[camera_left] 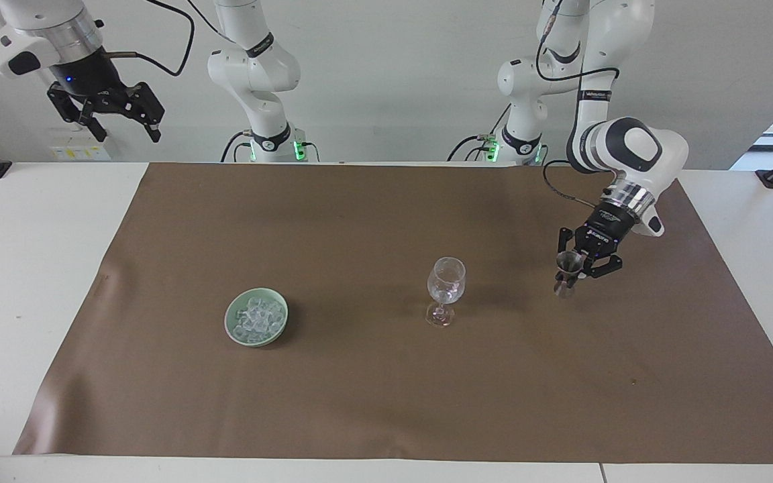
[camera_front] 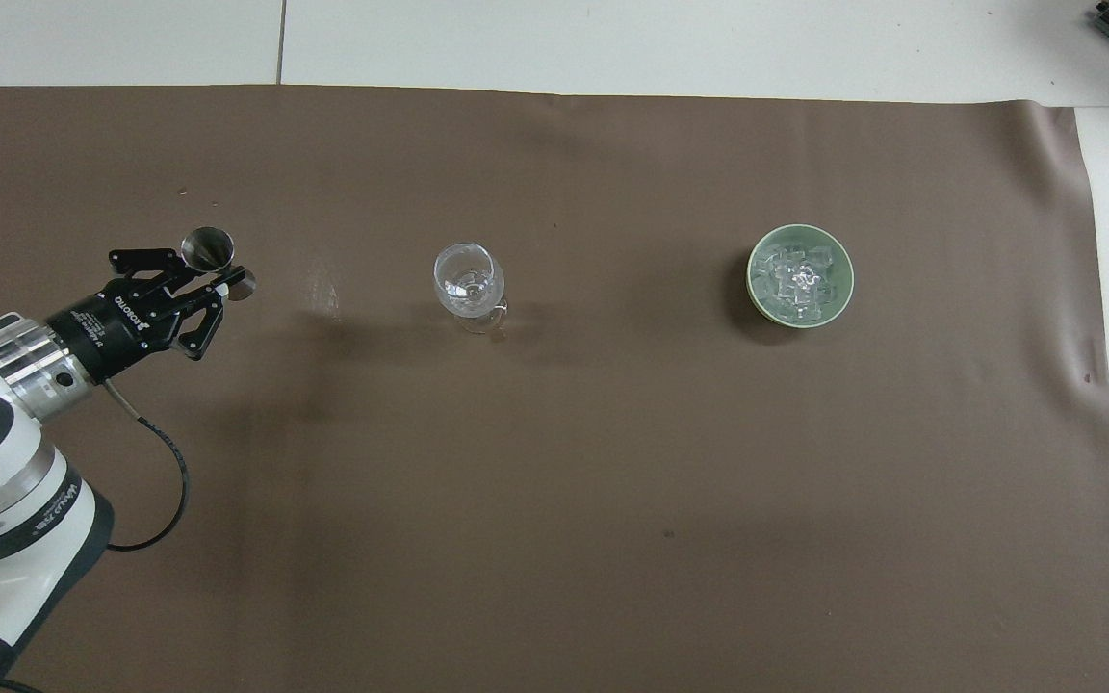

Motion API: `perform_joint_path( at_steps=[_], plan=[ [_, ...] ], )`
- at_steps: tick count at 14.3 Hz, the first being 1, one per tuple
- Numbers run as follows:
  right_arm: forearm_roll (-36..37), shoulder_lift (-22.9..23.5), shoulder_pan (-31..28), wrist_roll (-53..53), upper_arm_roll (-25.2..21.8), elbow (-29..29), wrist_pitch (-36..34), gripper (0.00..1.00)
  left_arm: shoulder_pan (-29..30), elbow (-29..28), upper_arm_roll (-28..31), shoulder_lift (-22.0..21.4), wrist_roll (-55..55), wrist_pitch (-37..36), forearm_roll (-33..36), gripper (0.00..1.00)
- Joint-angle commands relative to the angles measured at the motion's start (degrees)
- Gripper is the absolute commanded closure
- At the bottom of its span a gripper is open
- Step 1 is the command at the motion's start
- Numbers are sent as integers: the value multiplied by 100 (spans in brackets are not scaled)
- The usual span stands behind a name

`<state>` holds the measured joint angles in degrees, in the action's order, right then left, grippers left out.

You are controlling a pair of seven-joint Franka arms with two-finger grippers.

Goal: Pour wine and add ice with both arms
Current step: 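Reach the open right gripper into the green ice bowl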

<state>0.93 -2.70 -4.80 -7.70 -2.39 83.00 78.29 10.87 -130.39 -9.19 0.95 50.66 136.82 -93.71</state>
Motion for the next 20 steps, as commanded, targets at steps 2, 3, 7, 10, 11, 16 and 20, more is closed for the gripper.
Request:
perform_joint_path(
  at_steps=[2, 3, 7, 10, 11, 16, 20],
  plan=[
    [-84, -152, -12, 66, 143, 199, 178, 0, 301, -65, -30, 116, 329, -261, 99, 100],
    [-93, -152, -12, 93, 160, 217, 283, 0, 415, -65, -30, 160, 443, -305, 99, 100],
    [-575, -187, -3, 1128, 502, 759, 1177, 0, 758, -30, -39, 677, 410, -761, 99, 100],
    [-576, -135, 6, 1306, 749, 1646, 2284, 0, 820, -48, -39, 845, 383, -832, 99, 100],
    [-576, -56, 119, 1288, 740, 1945, 2644, 0, 873, -56, -39, 924, 366, -911, 99, 100],
    [-559, 875, 366, 1385, 740, 2396, 4359, 0, 978, -13, -48, 1082, -81, -1034, 99, 100],
    [-488, 1174, 366, 1385, 740, 2396, 4660, 0, 1119, -12, -39, 1127, -355, -1167, 99, 100]
  ],
)
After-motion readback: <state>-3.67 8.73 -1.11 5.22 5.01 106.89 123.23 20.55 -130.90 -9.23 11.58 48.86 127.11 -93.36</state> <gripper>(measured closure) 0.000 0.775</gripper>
